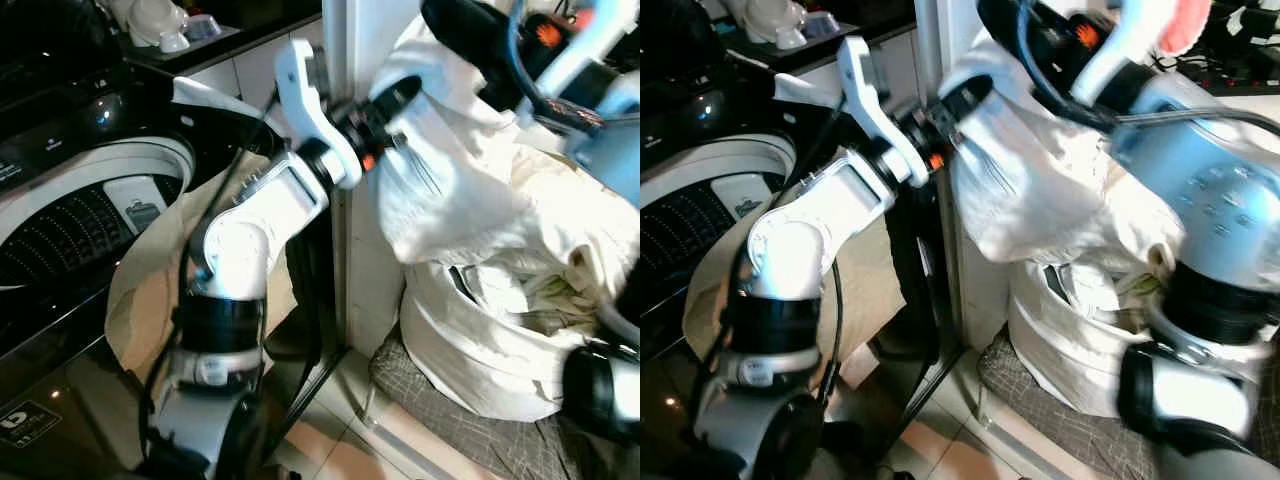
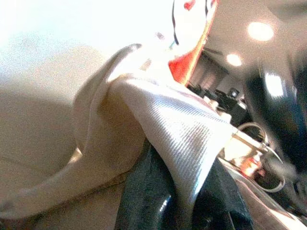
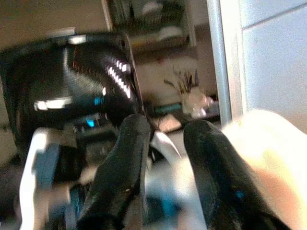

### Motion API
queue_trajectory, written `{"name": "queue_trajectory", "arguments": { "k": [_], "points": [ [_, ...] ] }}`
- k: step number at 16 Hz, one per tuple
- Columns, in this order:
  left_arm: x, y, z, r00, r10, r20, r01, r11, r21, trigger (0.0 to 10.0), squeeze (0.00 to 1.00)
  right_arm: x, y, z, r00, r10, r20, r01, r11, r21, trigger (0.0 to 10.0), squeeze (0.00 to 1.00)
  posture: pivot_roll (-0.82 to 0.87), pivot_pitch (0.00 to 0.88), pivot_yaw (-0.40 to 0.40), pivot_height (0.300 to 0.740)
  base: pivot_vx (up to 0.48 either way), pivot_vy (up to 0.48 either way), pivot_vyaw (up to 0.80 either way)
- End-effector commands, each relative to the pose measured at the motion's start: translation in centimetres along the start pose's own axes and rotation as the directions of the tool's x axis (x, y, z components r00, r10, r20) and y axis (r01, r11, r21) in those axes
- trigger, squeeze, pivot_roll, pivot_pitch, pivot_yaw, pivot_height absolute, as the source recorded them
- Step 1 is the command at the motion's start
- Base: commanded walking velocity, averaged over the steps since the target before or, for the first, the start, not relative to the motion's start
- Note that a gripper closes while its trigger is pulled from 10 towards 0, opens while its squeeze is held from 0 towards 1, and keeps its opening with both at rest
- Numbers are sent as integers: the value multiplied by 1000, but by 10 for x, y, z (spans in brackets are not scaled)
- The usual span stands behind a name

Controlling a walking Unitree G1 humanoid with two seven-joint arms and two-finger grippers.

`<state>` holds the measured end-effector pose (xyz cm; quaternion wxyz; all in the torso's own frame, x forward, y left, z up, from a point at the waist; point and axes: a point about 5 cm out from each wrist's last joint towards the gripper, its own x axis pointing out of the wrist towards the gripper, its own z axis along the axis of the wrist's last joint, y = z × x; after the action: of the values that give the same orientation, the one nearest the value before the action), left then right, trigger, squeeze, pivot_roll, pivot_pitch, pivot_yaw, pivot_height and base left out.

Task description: Clothes washing

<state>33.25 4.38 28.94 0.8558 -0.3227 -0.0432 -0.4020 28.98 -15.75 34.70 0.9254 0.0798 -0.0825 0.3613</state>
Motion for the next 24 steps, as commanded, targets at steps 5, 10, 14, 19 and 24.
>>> {"name": "queue_trajectory", "arguments": {
  "k": [5, 10, 14, 19, 24],
  "points": [
    [-5, 21, 128, 918, 181, 353, -321, 861, 394, 0, 0, -22, 11, 5, 993, 107, -46, -112, 986, -124, 10000, 0, -122, 0, 111, 740, 0, 0, 0],
    [-27, -30, 273, 579, 15, 815, -815, 33, 578, 0, 0, -18, -13, 5, 997, -70, 17, 72, 990, -118, 10000, 0, -90, 0, 99, 740, 0, 0, 0],
    [-21, 5, 260, 646, 137, 751, -701, -283, 655, 0, 0, -16, -3, -6, 999, -42, 19, 44, 992, -121, 10000, 0, -109, 0, 133, 740, 0, 0, 0],
    [-45, 106, 187, 626, 560, 543, -567, -150, 810, 0, 0, -11, 7, -38, 996, -43, -82, 35, 995, -95, 10000, 0, -126, 0, 132, 740, 0, 0, 0],
    [-110, 179, 117, 333, 906, 261, -665, 30, 747, 10000, 1000, -13, 32, -81, 969, 9, -247, -21, 999, -46, 10000, 0, -166, 0, 154, 740, 0, 0, 0]
  ]
}}
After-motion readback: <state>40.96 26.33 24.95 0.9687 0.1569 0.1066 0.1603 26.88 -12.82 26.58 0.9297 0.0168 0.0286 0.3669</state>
